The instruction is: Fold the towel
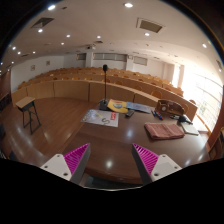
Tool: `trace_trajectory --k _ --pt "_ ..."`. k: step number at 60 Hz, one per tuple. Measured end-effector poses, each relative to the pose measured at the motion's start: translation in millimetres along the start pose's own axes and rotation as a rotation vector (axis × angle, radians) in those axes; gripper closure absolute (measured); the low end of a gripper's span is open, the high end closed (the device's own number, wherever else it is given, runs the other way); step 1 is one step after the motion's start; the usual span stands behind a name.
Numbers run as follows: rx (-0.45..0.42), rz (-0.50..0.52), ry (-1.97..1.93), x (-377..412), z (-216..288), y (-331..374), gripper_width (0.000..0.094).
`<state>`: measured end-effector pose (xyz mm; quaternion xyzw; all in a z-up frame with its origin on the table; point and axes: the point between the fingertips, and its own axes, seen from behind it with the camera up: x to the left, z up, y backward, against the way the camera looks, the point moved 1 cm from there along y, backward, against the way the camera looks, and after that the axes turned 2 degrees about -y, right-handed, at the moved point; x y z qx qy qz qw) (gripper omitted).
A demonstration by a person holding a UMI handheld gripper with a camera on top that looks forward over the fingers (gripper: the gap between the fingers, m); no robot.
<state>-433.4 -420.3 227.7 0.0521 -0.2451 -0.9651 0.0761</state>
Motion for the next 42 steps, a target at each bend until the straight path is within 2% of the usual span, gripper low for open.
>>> trace_trajectory --k 7,18,33,42 --pt "0.036 -0.003 0.002 -13 -19 -7 0.0082" --pt "0.088 -0.003 -0.008 -89 -59 -77 0.0080" --pt "0.085 -0.051 0.013 -225 -48 -241 0.0086" --pt "0.106 -0.015 0.005 -272 -44 -346 0.0098"
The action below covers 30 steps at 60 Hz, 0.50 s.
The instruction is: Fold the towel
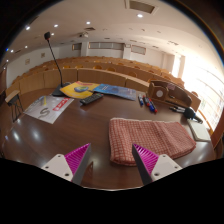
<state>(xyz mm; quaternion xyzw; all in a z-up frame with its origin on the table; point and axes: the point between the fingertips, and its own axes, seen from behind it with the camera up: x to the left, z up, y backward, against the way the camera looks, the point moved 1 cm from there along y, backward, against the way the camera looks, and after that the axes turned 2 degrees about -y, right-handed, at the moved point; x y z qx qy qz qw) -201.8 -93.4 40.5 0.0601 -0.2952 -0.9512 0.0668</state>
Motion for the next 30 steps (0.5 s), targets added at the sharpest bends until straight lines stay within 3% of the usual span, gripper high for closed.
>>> trace_trajectory --k 5,10,16,19,20,25,30 --pt "0.042 -0.002 0.033 -18 -1 -44 0.0129" --pt "0.064 0.023 0.052 -23 -1 -72 0.0264" --pt "0.068 0.042 0.057 -29 3 -79 0.0566" --pt "0.060 0.033 0.067 -33 7 -78 0.0820" --pt "0.054 0.019 0.064 -37 9 -79 0.0862" --pt "0.070 0.039 0.028 -32 5 -78 0.0886" --pt "0.080 0.135 -0.036 -15 10 -61 0.0889"
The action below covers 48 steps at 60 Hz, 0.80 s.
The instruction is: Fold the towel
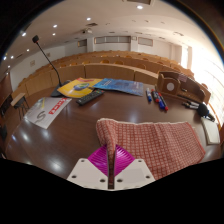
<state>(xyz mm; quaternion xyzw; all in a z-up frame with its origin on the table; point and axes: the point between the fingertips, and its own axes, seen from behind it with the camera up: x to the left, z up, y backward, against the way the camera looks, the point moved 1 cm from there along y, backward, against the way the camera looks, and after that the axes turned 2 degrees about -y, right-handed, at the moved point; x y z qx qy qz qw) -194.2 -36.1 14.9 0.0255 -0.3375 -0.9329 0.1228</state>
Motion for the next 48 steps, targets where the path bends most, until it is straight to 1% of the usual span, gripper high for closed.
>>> trace_trajectory --k 6,12,15,19,23,29,31,33,36,39,43,44,46,48 --pt "-0.030 0.168 -0.101 39 17 35 0.0889" --pt "-0.109 0.282 -0.194 51 58 80 0.0889" --pt "-0.151 0.306 -0.249 39 80 98 0.0889" --pt "-0.190 0.271 -0.282 7 100 108 0.0889" --pt "-0.203 0.192 -0.287 -36 101 102 0.0889" --pt "-0.154 0.057 -0.285 -98 77 79 0.0885" --pt "-0.141 0.015 -0.283 -118 67 71 0.0866" --pt "-0.121 -0.031 -0.273 -138 56 63 0.0805" --pt "-0.094 -0.099 -0.260 -167 39 54 0.0635" --pt "-0.080 -0.170 -0.263 -191 28 57 0.0432" --pt "-0.074 -0.222 -0.253 -205 23 68 0.0091" --pt "-0.081 -0.229 -0.252 -209 23 72 0.0070" --pt "-0.095 -0.237 -0.246 -212 24 80 0.0099" --pt "-0.104 -0.245 -0.239 -212 26 89 0.0085"
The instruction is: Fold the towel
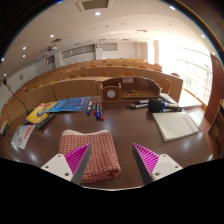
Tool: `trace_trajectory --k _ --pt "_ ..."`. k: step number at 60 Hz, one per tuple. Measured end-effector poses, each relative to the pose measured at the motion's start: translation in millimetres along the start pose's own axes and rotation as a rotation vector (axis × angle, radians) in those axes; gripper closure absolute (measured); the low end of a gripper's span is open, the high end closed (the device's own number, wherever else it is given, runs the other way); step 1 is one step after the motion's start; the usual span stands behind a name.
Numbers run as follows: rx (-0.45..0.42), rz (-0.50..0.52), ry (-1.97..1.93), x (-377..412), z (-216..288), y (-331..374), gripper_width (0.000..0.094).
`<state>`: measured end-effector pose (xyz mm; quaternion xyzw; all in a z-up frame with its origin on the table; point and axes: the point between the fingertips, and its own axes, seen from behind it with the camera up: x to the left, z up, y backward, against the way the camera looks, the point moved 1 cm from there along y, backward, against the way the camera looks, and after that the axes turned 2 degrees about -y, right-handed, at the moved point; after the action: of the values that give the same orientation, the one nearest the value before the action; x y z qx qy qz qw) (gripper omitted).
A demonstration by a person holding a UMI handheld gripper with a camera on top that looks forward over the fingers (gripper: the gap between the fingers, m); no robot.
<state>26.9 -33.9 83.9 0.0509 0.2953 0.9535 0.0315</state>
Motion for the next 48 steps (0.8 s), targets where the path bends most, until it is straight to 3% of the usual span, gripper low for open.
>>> trace_trajectory --k 17,33,48 --pt "-0.087 -0.023 0.075 15 2 111 0.0086" --pt "-0.130 -0.032 0.120 55 -47 247 0.0088" --pt "-0.110 -0.017 0.138 78 -102 343 0.0089"
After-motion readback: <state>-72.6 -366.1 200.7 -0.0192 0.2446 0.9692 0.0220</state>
